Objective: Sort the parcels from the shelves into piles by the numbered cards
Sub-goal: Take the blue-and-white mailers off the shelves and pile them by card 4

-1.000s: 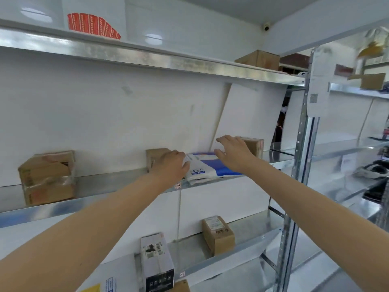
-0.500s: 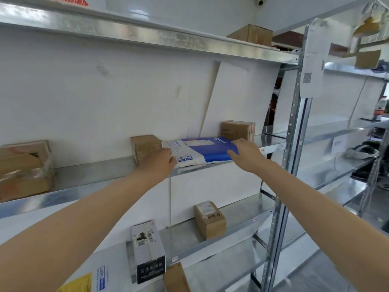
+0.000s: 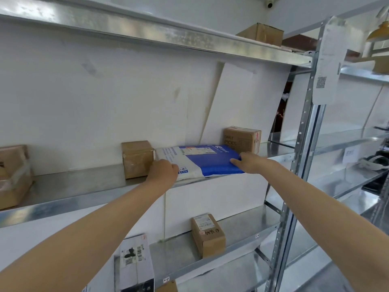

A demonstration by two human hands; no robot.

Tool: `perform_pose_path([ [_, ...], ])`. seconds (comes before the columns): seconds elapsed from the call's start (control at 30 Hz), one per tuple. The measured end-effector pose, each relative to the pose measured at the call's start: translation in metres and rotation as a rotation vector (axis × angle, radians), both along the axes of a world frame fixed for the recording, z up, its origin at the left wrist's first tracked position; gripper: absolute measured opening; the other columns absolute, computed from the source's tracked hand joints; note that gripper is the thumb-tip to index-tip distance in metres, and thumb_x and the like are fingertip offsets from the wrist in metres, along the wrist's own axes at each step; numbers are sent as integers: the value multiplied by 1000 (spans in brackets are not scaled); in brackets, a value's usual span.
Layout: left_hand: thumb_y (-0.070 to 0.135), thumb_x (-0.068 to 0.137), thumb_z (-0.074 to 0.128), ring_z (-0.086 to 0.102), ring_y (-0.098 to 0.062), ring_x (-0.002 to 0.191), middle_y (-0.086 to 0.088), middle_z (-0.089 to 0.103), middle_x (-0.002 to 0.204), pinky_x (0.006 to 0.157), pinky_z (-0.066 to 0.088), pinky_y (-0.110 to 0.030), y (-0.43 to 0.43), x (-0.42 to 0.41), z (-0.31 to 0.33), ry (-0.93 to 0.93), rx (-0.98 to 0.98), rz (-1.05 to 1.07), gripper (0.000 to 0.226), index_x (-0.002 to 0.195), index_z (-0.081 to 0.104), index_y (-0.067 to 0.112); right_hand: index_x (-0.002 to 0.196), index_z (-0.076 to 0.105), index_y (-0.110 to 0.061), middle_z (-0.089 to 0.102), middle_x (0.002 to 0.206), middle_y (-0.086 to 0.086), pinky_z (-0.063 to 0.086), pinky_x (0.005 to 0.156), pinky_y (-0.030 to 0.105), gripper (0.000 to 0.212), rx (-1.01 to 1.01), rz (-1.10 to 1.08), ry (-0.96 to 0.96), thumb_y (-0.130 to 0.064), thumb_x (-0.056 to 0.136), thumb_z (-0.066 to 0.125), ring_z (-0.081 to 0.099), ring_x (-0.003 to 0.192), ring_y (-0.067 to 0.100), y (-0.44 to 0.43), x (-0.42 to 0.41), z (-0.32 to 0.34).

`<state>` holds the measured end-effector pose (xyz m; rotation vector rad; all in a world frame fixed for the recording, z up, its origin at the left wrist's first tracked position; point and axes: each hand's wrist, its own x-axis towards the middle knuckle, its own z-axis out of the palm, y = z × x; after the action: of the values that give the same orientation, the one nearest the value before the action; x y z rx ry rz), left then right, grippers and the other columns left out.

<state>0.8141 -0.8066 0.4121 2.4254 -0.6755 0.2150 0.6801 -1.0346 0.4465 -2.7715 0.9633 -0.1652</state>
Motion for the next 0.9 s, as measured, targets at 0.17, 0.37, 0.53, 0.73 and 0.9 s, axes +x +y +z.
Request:
perform_pose_path([
  [0.17,26,100,34,56,-35,99,-24,62,109,78,41,-31,-16,4,0,39,21,47,38,100,59,-2,121,55,-4,58,106,12,38,79,31,61,71,-21,24,-54,100,26,54,91,24,-19,18,-4],
  [0.37,21,98,43,55,-25,90,-16,62,116,68,43,-26,-22,9,7,337,-319,40,22,108,54,5,144,38,-7,42,146,13,33,97,34,74,288,-91,-86,-63,95,34,43,130,31,-38,35,-7],
  [0.53,36,89,64,60,-24,100,-7,62,112,82,52,-33,-22,13,1,404,-376,1,45,120,56,5,125,52,-2,56,114,11,34,79,30,75,325,-95,-270,-67,87,48,50,92,24,-49,35,-21],
  [0.73,42,80,73,65,-23,96,-9,66,112,72,56,-31,-20,6,-8,321,-482,-23,52,115,58,7,106,58,-11,65,106,7,46,76,33,56,387,-28,-592,-60,81,63,61,90,23,-53,28,-18],
  [0.9,40,75,78,66,-14,102,0,62,120,75,61,-36,-15,-11,-16,264,-751,-154,63,126,47,20,113,51,-22,58,99,-6,45,75,31,44,309,46,-714,-55,85,62,58,87,18,-39,0,5],
])
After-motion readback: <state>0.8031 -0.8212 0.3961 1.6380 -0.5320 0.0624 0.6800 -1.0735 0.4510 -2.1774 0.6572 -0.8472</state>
